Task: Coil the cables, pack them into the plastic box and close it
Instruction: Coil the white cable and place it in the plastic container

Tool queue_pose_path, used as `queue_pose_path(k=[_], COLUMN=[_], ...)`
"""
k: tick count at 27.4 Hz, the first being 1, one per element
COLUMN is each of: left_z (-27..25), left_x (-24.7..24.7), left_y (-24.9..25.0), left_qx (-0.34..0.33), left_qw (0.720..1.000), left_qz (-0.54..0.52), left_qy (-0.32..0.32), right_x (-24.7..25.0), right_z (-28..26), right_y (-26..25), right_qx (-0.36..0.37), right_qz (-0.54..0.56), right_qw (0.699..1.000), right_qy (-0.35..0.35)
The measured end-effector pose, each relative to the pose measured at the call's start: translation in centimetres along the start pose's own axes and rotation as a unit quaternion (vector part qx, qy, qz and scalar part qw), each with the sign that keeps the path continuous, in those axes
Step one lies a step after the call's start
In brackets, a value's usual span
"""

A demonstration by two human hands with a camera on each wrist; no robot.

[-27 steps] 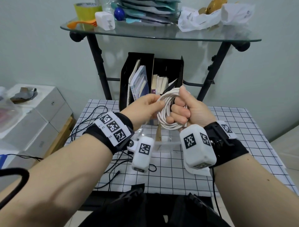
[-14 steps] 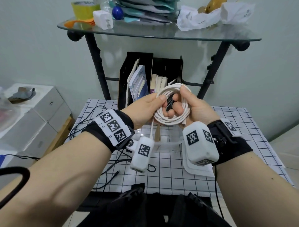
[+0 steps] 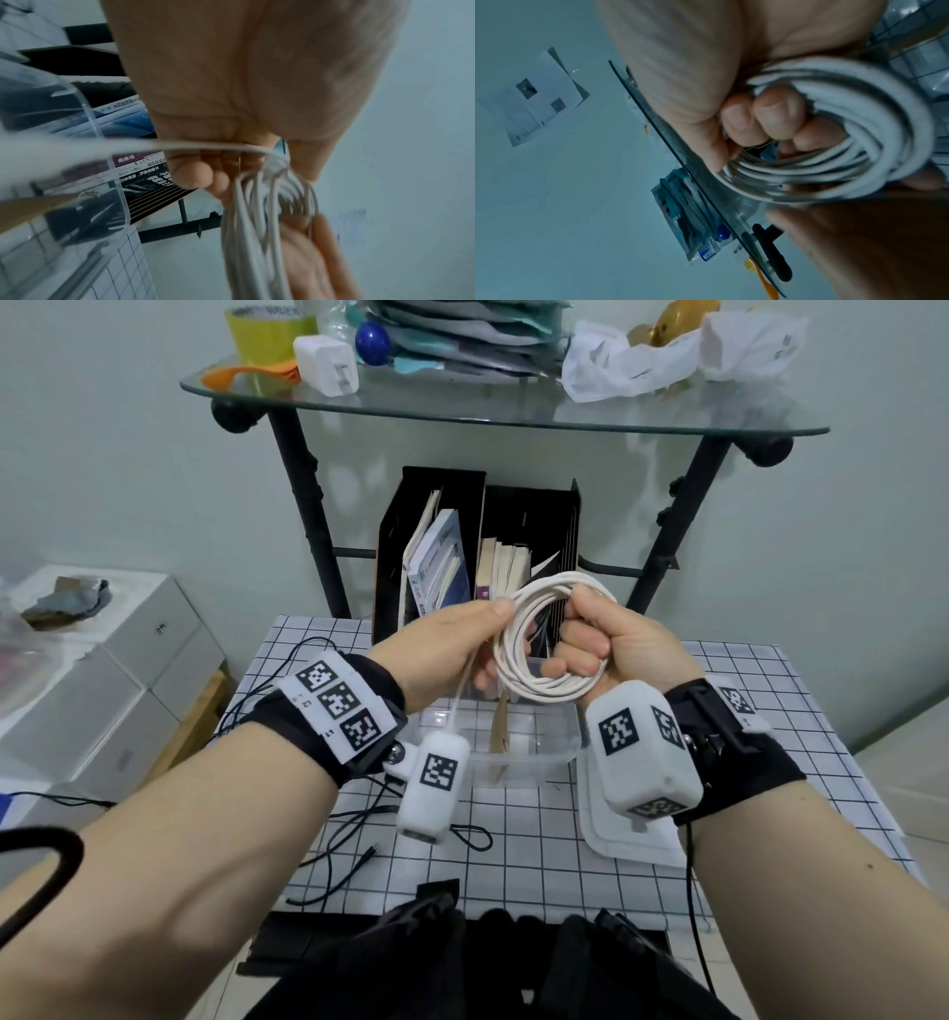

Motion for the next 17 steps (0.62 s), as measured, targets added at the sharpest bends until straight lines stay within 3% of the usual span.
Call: queue_pose_path(k=[3,10,17], left_z=[0.0,-0.4,0.5], left_x=[1.6,3.5,1.4], left_y=[-0.5,0.7,-0.2], left_qx=[-0.009,-0.047,-0.017], left_qw=[0.999,0.962,0.991], left_qz=[0.010,0.204,-0.032], left_qy=[0.042,0.175,0.129], right_x=[0.1,-0.2,-1.1], right_z=[0.0,0.1,0.4], right_y=[-0.4,-0.1,0.8], right_qx=[0.003,-0.026,-0.023], right_qz=[0.015,-0.026,0.022], right_qw=[1.000,0.999,0.999], right_qy=[-0.004,-0.021,-0.037])
Point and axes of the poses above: each hand's wrist, its own z-axis towards the middle knuckle, its own x-axis out of the back of the hand, y = z × x, the point moved 5 cm from there along z, towards the middle knuckle, and after that the axes turned 5 degrees about -y, right-handed, at the moved point
